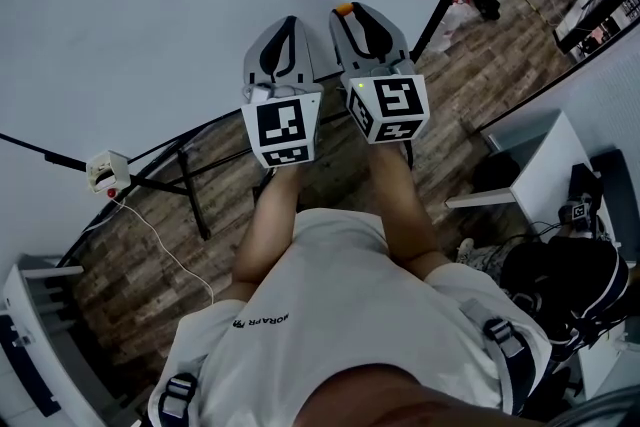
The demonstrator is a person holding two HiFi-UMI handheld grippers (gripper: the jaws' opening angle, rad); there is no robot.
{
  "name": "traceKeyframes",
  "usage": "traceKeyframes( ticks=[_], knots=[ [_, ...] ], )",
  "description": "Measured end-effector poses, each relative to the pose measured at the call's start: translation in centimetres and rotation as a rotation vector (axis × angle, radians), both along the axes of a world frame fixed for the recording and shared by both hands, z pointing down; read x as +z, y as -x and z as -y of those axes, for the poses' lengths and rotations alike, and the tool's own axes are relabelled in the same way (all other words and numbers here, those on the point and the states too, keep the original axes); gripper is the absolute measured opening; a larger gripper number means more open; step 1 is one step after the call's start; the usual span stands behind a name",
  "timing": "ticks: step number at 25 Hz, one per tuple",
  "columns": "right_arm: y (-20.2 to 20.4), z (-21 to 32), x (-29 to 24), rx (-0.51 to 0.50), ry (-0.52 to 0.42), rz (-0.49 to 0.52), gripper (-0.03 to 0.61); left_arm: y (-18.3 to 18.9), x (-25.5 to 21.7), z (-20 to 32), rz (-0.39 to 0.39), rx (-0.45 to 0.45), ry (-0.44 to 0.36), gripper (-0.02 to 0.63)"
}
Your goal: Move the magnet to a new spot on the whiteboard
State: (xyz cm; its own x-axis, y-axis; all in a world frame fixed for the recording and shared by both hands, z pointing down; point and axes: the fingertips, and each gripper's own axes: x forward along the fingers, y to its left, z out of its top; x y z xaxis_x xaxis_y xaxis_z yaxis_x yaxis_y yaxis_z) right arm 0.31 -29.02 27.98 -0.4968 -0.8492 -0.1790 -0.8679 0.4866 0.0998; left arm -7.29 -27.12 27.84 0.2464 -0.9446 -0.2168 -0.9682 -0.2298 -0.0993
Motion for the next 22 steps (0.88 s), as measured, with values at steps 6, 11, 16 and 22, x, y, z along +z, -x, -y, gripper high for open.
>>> traceKeyframes(
  ticks=[6,11,16,22],
  knots=[
    [0.1,0.7,-0.2,0.002,-0.001,0.007,0.129,0.5,0.1,0.2,-0.007,-0.007,-0.004,0.003],
    [0.2,1.3,-0.3,-0.002,0.001,0.009,0.129,0.6,0.1,0.5,-0.012,-0.01,-0.008,0.003],
    [1.0,2.0,-0.3,-0.013,0.009,0.001,0.129,0.9,0.4,1.0,-0.009,-0.014,-0.001,0.003],
    [0.8,2.8,-0.2,-0.008,0.015,0.004,0.129,0.8,0.6,1.2,-0.002,-0.016,-0.002,0.003]
  ],
)
